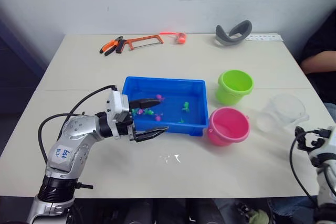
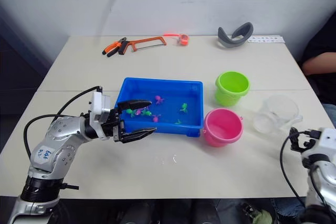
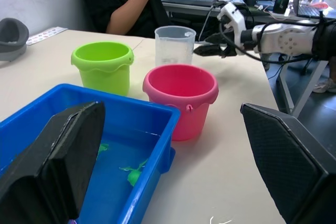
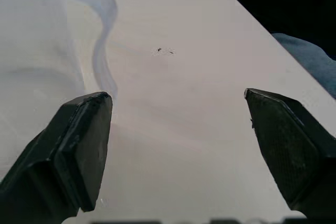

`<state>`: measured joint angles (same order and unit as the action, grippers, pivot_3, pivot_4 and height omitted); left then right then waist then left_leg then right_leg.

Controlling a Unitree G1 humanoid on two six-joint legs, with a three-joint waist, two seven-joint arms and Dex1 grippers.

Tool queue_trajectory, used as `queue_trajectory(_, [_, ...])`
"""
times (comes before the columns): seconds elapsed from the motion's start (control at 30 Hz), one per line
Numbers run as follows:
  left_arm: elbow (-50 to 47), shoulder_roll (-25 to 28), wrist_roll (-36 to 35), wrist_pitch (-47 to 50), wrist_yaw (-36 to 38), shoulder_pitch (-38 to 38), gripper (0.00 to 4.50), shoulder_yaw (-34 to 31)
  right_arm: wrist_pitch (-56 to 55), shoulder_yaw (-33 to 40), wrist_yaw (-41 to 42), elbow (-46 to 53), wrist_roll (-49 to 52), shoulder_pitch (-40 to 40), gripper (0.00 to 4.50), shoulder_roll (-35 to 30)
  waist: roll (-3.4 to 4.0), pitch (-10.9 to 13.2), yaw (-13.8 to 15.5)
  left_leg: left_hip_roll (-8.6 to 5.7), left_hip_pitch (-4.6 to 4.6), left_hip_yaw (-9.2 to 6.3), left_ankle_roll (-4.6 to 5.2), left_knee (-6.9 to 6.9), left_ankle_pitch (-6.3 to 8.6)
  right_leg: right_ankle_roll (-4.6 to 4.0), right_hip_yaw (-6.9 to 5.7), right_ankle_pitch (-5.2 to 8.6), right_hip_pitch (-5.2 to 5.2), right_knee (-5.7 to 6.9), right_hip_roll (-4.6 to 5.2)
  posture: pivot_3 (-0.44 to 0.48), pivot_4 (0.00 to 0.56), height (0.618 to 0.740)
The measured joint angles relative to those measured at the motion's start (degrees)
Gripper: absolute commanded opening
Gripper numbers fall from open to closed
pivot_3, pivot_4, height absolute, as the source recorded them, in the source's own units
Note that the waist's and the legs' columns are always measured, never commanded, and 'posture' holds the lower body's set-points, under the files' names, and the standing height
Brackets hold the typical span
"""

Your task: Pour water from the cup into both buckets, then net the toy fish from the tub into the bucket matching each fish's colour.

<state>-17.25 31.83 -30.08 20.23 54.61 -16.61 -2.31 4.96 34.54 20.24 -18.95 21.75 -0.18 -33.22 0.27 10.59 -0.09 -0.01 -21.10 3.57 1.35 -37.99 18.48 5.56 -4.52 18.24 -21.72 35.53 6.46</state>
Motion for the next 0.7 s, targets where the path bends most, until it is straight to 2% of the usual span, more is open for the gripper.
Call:
queue_trajectory(0.23, [-0.3, 2.5, -1.1, 1.0, -0.4, 4.4, 4.5, -4.5, 7.1, 6.8, 8.1, 20.7, 10.7, 12.2, 4.42, -0.9, 0.02, 0.0, -0.2, 0.03, 0.05, 0.04, 0.09, 0.02, 0.14, 0.0, 0.07, 0.0, 0.01, -0.04, 0.02, 0.0, 0.15, 0.74])
queue_trajectory(0.33, [-1.0, 3.2, -3.9, 2.3, -1.5, 7.6, 4.5, -9.3, 8.3, 7.1, 13.2, 30.7, 15.8, 13.4, 4.42, -2.9, 0.06, 0.0, -0.4, 0.07, 0.09, 0.04, 0.08, 0.03, 0.19, -0.01, 0.1, 0.0, 0.01, -0.02, 0.02, 0.0, 0.15, 0.74])
queue_trajectory(0.43, [-2.5, 3.5, -4.5, 2.3, -3.5, 11.9, 4.5, -13.9, 11.6, 5.9, 17.4, 39.3, 19.6, 13.5, 4.42, -7.7, 0.05, 0.1, -0.1, 0.09, 0.07, -0.01, 0.11, 0.03, 0.23, -0.01, 0.07, 0.0, 0.01, -0.09, 0.02, 0.0, 0.15, 0.74])
queue_trajectory(0.6, [-3.3, 2.5, -3.8, -1.1, -7.3, 25.7, 4.5, -25.3, 8.0, -5.6, 26.1, 45.5, 19.3, 8.5, 4.42, -7.8, -0.14, 0.1, -0.1, 0.13, -0.01, 0.0, 0.21, 0.02, 0.42, -0.01, 0.04, 0.01, 0.03, -0.39, 0.04, 0.0, 0.15, 0.74])
queue_trajectory(0.7, [-2.7, 1.7, -3.4, -3.4, -9.0, 30.0, 4.5, -30.7, 5.5, -9.9, 30.5, 45.5, 18.7, 5.8, 4.42, -7.2, -0.14, 0.1, 0.6, 0.06, -0.06, -0.05, 0.31, -0.02, 0.5, 0.0, -0.02, 0.0, 0.08, -0.53, 0.13, 0.0, 0.15, 0.74])
